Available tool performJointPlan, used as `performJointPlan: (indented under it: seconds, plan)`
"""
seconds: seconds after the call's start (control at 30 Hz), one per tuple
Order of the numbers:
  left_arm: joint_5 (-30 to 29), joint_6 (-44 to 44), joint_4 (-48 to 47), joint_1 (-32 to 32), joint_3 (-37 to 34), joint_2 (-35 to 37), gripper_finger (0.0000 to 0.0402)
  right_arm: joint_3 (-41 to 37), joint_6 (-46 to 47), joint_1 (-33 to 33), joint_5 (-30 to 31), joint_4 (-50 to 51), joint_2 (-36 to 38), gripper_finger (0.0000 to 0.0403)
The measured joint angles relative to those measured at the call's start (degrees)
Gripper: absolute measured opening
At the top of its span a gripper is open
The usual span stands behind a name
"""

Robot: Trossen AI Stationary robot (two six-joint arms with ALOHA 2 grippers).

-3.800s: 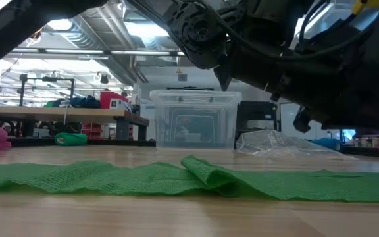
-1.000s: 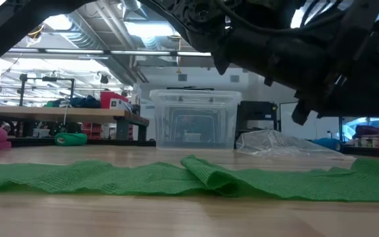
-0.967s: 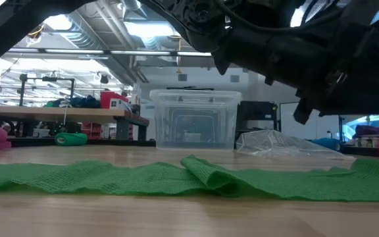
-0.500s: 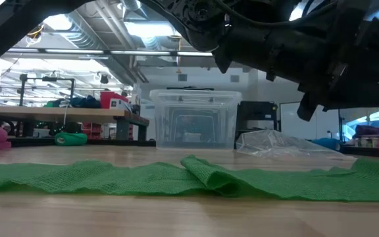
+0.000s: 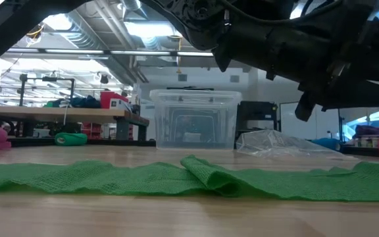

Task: Roll bandage
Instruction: Roll the green bandage

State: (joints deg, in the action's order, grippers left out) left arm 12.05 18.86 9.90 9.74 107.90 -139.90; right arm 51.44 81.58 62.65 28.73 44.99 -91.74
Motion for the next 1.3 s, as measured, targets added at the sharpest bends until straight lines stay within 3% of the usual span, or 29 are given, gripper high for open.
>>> performJointPlan:
  seconds: [0.13,0.33,0.53,0.77,0.9,1.17,1.3]
  plan:
    - [-0.4,-2.8,0.0,0.7,0.0,0.0,0.0116,0.0,-0.4,0.0,-0.5,-0.3,0.0,0.0098]
    - [-0.7,-3.7,0.2,1.3,0.0,0.0,0.0015,0.0,-0.9,-0.1,-2.6,-0.1,0.0,0.0107]
    - [-1.2,-4.7,-1.8,1.5,0.0,1.0,0.0005,0.3,0.5,-0.2,-7.9,0.2,1.1,0.0108]
    - [-8.8,-13.7,-10.6,2.8,0.0,9.6,0.0003,6.3,-0.2,2.5,-6.6,3.9,6.5,0.0112]
    - [-15.0,-19.8,-12.6,1.8,-0.1,16.2,0.0007,11.2,-2.2,3.7,-7.2,11.1,9.1,0.0145]
    - [-21.3,-24.3,-19.2,1.3,-0.2,25.2,0.0006,16.5,-4.3,3.6,5.7,23.5,12.9,0.0242]
    - [-25.0,-29.1,-18.0,0.6,0.1,31.2,0.0003,16.1,-3.8,4.1,19.3,29.1,14.7,0.0254]
